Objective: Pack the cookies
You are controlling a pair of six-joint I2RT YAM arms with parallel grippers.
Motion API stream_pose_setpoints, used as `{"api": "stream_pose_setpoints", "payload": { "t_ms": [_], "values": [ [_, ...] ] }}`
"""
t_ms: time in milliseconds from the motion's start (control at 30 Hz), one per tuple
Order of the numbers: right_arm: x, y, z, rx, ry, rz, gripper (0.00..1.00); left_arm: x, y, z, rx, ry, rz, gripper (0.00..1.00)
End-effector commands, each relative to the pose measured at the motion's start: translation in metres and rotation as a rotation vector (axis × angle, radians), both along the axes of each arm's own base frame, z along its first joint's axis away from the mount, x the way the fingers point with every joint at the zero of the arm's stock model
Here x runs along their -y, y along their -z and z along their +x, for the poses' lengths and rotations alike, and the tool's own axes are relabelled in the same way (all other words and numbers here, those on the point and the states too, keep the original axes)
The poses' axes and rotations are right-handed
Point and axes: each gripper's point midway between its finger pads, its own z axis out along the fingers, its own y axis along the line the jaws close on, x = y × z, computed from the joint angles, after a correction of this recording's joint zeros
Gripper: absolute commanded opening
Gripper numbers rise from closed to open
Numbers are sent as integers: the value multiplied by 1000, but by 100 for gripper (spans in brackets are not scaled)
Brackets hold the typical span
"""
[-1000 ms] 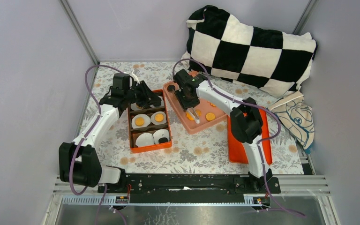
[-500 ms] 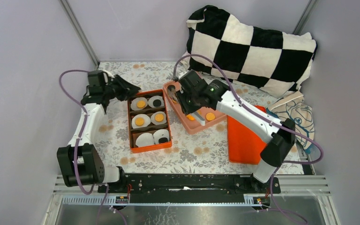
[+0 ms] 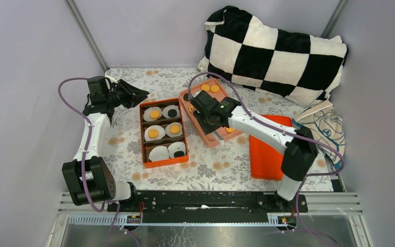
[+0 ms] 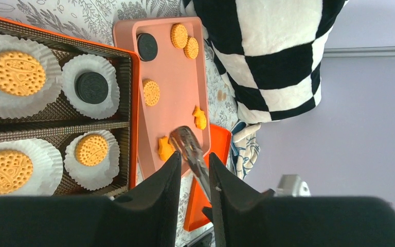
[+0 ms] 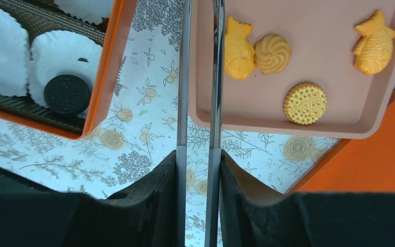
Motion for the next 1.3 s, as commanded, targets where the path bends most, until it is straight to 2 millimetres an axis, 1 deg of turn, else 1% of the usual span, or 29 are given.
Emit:
{"api": "stream_pose_setpoints", "payload": {
  "t_ms": [0, 133, 267, 433, 500, 800, 867, 933, 1067, 1167, 1200, 1267],
  "values": [
    [-5, 18, 18, 29, -4, -53, 36, 6, -11, -7, 57, 41, 7, 31],
    [-3, 36, 23, 26, 0, -100, 39, 6, -14, -8, 70, 45, 13, 31],
    [-2, 44, 27, 35, 5, -128, 42, 7, -16, -9, 76, 52, 12, 31],
    [1, 51, 33, 43, 16, -155, 59, 8, -16, -9, 81, 58, 15, 31],
    [-2, 53, 36, 42, 15, -154, 60, 7, -16, -10, 81, 57, 15, 31],
    [-17, 66, 53, -13, 12, -99, 60, 8, -17, -10, 85, 66, 14, 31],
    [-18, 67, 58, -20, 20, -90, 58, 8, -15, -10, 81, 66, 13, 31],
    [-17, 68, 62, -33, 28, -87, 55, 9, -15, -11, 81, 70, 11, 31],
    [-15, 62, 62, -37, 36, -72, 40, 10, -15, -11, 80, 76, 8, 31],
    [-12, 46, 63, -8, 46, -55, 30, 10, -17, -11, 84, 74, 5, 31],
    [-11, 38, 62, 6, 48, -46, 28, 10, -19, -10, 87, 73, 4, 31],
    [-10, 17, 60, 44, 47, -14, 25, 7, -24, -7, 94, 61, 8, 31]
  ]
}}
